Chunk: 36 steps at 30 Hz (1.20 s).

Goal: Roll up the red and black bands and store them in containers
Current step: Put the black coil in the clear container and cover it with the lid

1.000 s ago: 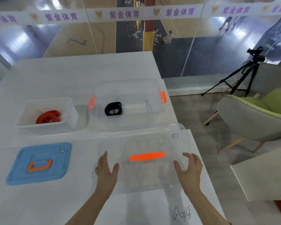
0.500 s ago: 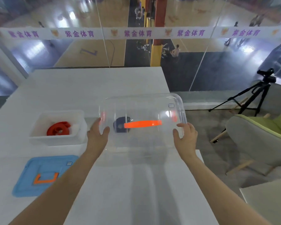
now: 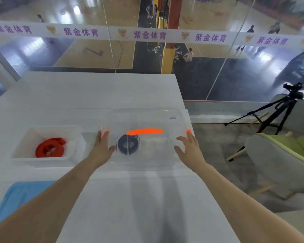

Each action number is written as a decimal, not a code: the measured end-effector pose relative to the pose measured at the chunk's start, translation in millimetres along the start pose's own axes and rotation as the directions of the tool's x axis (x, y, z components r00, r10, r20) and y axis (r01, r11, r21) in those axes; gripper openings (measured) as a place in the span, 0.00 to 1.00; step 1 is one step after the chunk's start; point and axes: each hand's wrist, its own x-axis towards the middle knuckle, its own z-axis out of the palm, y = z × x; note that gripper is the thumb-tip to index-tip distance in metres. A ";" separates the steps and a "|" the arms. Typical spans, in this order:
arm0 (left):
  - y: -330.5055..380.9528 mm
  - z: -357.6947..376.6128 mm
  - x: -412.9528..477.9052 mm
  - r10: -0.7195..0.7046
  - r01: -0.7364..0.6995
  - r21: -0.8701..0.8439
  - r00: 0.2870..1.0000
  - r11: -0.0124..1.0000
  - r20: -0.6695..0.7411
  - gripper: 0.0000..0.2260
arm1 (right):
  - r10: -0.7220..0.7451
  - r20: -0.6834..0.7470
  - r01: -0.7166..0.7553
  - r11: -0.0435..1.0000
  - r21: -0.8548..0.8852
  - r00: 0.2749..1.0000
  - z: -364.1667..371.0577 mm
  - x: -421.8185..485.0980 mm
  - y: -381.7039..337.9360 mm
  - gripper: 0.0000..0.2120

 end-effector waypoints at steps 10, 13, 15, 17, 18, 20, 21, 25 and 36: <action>-8.6 19.6 18.0 0.025 -0.033 0.333 0.999 0.942 0.028 0.40 | -0.065 -0.053 0.053 0.975 -0.216 0.996 16.4 -11.6 17.0 0.28; -7.5 20.1 17.4 0.005 -0.018 0.424 1.000 0.906 0.031 0.46 | -0.061 -0.028 0.052 0.966 -0.253 0.998 14.6 -10.9 14.6 0.30; -4.6 19.6 16.2 0.006 -0.022 0.466 0.999 0.884 0.035 0.46 | -0.039 -0.009 0.034 0.958 -0.286 0.999 12.7 -11.3 13.2 0.29; -1.5 19.1 14.8 -0.003 -0.017 0.501 0.999 0.865 0.039 0.46 | -0.017 0.018 0.022 0.946 -0.323 1.000 10.8 -12.3 10.2 0.29; -0.2 19.0 14.5 -0.013 -0.009 0.524 0.999 0.852 0.038 0.46 | 0.002 0.044 0.013 0.941 -0.339 0.999 9.9 -12.1 8.7 0.29; 2.8 18.6 12.7 -0.022 0.012 0.563 1.000 0.826 0.011 0.45 | 0.049 0.104 -0.007 0.929 -0.370 0.993 6.3 -10.0 5.2 0.29; 4.7 18.6 10.4 -0.008 0.018 0.574 1.000 0.818 -0.019 0.44 | 0.069 0.127 -0.016 0.924 -0.382 0.990 4.1 -8.7 3.4 0.29; 11.4 25.4 -3.9 0.080 -0.025 0.540 0.994 0.841 -0.079 0.34 | 0.151 0.207 -0.058 0.916 -0.397 0.967 -1.7 -6.4 -3.8 0.30; 12.9 38.9 -14.6 -0.067 0.048 0.500 0.998 0.864 0.019 0.35 | 0.169 0.222 -0.065 0.911 -0.408 0.960 -1.9 -11.4 -3.4 0.32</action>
